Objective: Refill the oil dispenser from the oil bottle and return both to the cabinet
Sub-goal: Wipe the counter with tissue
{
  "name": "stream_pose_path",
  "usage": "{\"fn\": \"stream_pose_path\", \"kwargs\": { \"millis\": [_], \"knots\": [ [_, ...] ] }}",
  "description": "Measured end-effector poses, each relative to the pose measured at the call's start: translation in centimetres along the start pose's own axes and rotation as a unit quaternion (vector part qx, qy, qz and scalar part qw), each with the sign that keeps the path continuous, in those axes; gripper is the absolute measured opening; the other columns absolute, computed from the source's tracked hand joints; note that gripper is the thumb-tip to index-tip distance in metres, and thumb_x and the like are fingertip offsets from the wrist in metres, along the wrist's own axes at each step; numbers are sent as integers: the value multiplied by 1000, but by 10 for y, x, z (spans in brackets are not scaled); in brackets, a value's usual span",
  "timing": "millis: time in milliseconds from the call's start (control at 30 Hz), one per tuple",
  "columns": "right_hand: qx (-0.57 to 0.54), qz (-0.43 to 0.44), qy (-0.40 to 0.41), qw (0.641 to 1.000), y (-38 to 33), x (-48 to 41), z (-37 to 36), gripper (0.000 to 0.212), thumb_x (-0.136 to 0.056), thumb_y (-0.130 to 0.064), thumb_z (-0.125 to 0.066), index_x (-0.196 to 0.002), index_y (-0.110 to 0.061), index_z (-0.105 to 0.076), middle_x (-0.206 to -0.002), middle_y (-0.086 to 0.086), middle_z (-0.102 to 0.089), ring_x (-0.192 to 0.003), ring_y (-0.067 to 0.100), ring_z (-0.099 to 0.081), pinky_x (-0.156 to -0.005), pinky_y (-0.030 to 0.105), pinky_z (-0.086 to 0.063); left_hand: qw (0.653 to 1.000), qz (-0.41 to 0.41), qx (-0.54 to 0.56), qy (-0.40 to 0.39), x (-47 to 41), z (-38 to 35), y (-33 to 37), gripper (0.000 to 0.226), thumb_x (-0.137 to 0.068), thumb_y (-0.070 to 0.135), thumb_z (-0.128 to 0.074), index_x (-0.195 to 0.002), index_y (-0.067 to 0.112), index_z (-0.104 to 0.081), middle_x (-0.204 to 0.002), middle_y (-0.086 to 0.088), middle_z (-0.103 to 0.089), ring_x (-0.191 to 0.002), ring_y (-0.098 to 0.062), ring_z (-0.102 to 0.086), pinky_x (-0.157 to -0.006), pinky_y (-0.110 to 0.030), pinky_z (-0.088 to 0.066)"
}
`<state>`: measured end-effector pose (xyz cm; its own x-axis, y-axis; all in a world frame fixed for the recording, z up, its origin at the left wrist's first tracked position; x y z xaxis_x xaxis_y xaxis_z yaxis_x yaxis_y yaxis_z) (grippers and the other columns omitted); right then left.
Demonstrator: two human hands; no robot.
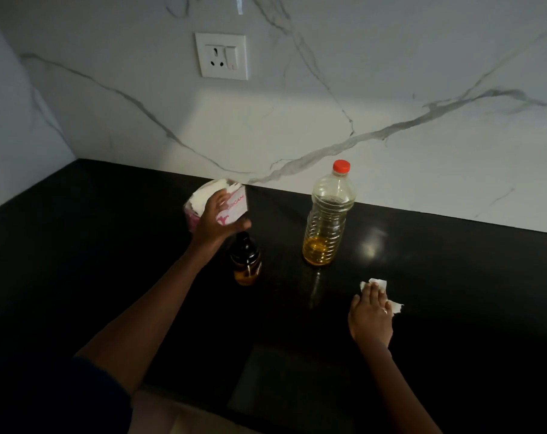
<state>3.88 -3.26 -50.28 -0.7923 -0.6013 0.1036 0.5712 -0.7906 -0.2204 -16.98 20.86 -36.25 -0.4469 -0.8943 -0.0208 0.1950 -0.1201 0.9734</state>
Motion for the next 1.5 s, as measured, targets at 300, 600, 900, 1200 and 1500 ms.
{"fn": "stream_pose_path", "kwargs": {
  "millis": [300,600,900,1200,1500],
  "knots": [
    [-3,-6,-26,1000,-18,5,-8,54,-101,-31,-20,-147,-5,-9,-156,13,-10,-144,25,-7,-117,39,-11,987,117,-11,-111,22,-20,-101,110,-55,6,-86,-144,20,-23,-140,-2,-43,-130,-22,-41,-110,-43,-32],
    [17,16,-48,999,-81,28,-22,58,-101,-37,-18,-147,-4,-6,-156,15,-8,-145,25,-4,-117,39,-10,993,106,-43,12,15,-24,-107,76,-63,10,-83,-130,18,-48,-117,7,-58,-111,-10,-51,-98,-23,-34],
    [-62,136,-94,984,-234,35,-51,61,-100,-38,-23,-147,0,-11,-156,16,-11,-145,25,-5,-116,38,-5,991,61,-31,118,24,76,-93,85,-52,8,-88,-128,14,-50,-121,-4,-60,-114,-17,-55,-100,-28,-39],
    [-35,431,-178,884,-302,96,-78,47,-100,-26,-31,-144,-10,-30,-154,9,-23,-142,25,-16,-115,37,-13,987,44,-52,145,33,94,-87,77,-56,7,-87,-125,12,-53,-114,-2,-62,-106,-15,-59,-88,-14,-43],
    [-13,82,-52,995,-55,34,-7,50,-100,-13,-24,-147,-5,-11,-156,11,-10,-144,23,-12,-116,33,-12,995,57,60,58,32,20,-89,68,-64,-2,-80,-123,15,-53,-113,2,-59,-104,-12,-57,-85,-18,-46]
  ]
}}
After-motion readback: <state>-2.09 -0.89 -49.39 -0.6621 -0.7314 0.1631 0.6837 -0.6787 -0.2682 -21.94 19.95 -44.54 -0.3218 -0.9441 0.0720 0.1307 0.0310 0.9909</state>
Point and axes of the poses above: each hand's wrist, its own x-axis away from the middle knuckle, its own z-axis out of the back of the hand, y = z × x, the point moved 4 cm from there along -x, towards the middle knuckle
